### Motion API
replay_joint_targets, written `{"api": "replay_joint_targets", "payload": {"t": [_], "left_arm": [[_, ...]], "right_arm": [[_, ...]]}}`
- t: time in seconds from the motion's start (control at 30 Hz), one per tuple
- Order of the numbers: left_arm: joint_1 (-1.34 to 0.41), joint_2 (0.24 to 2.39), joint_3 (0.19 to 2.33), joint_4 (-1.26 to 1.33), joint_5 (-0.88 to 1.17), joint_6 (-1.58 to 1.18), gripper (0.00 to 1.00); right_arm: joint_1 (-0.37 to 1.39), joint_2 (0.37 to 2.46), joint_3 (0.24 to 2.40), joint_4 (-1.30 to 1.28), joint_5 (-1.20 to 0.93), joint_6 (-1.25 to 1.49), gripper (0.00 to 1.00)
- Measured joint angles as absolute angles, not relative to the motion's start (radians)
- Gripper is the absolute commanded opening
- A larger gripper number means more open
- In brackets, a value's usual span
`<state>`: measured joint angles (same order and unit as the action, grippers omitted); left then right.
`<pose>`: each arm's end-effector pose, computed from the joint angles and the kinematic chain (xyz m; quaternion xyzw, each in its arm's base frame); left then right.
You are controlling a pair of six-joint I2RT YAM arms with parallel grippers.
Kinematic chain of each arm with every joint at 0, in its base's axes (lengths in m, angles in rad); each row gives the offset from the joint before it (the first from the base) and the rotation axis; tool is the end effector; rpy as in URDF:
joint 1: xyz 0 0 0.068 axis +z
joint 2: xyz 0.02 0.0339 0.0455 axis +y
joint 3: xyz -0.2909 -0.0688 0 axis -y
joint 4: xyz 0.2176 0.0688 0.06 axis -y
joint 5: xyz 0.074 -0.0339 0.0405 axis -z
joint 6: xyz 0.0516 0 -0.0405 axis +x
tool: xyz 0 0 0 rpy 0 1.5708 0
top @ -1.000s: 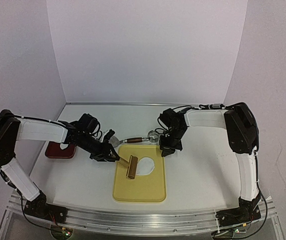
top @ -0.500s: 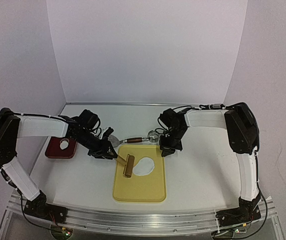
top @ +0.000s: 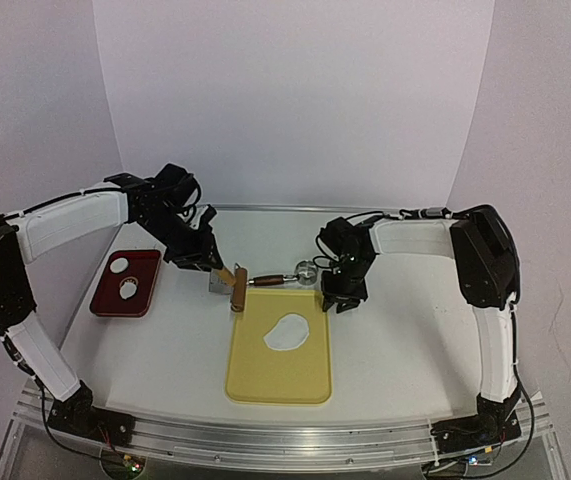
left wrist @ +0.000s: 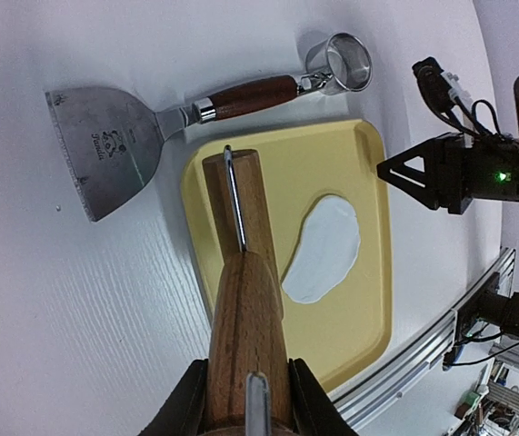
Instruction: Roll out the dumpling wrappers from the dough
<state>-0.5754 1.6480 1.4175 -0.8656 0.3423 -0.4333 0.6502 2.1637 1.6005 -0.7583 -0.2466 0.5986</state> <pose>0.2624 -0.1909 0.3032 0.1079 0.9525 -0.2569 0.1228 0.3340 0.2698 0.1691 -0.0407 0.9840 0.1711 0.0288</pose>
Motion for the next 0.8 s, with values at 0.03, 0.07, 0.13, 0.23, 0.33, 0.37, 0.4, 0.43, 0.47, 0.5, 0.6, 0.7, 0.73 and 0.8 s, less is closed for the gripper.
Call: {"api": "replay_joint_targets", "payload": {"t": [0.03,0.07,0.13,0.23,0.33,0.37,0.4,0.43,0.47,0.5,0.6,0.7,0.73,0.8], "left_arm": [[-0.573,1.647,1.423,-0.865,0.339,-0.434,0.00],[-0.570,1.644,1.422,-0.867,0.333,-0.434,0.00],[-0.561,1.635,1.403,-0.864,0.323,-0.442,0.00],[-0.531,1.592,1.334,-0.850,0.303,-0.464,0.00],[-0.500,1.525,1.252,-0.827,0.287,-0.506,0.00],[-0.493,1.502,1.226,-0.816,0.285,-0.521,0.00],[-0.487,1.477,1.194,-0.797,0.290,-0.533,0.00],[-0.481,1.452,1.159,-0.776,0.297,-0.548,0.00],[-0.473,1.430,1.123,-0.760,0.310,-0.557,0.00],[-0.464,1.409,1.085,-0.743,0.326,-0.568,0.01],[-0.429,1.361,0.972,-0.673,0.388,-0.608,0.01],[-0.384,1.316,0.845,-0.583,0.445,-0.654,0.03],[-0.372,1.306,0.813,-0.565,0.456,-0.664,0.05],[-0.354,1.290,0.761,-0.537,0.475,-0.680,0.09]], "right_arm": [[0.650,2.161,1.600,-0.759,-0.244,0.597,0.41],[0.650,2.155,1.600,-0.761,-0.240,0.594,0.43],[0.650,2.136,1.600,-0.764,-0.233,0.594,0.49],[0.650,2.093,1.600,-0.765,-0.227,0.586,0.54],[0.650,2.050,1.601,-0.765,-0.228,0.575,0.63],[0.650,2.039,1.601,-0.764,-0.230,0.570,0.69],[0.650,2.028,1.601,-0.764,-0.232,0.569,0.75],[0.650,2.018,1.601,-0.765,-0.235,0.565,0.79],[0.650,2.012,1.601,-0.765,-0.238,0.560,0.82],[0.650,2.007,1.601,-0.765,-0.242,0.557,0.84],[0.649,2.001,1.607,-0.766,-0.261,0.557,0.86],[0.649,2.001,1.617,-0.768,-0.282,0.556,0.87],[0.649,2.001,1.621,-0.769,-0.285,0.556,0.87],[0.649,2.001,1.627,-0.768,-0.295,0.556,0.87]]}}
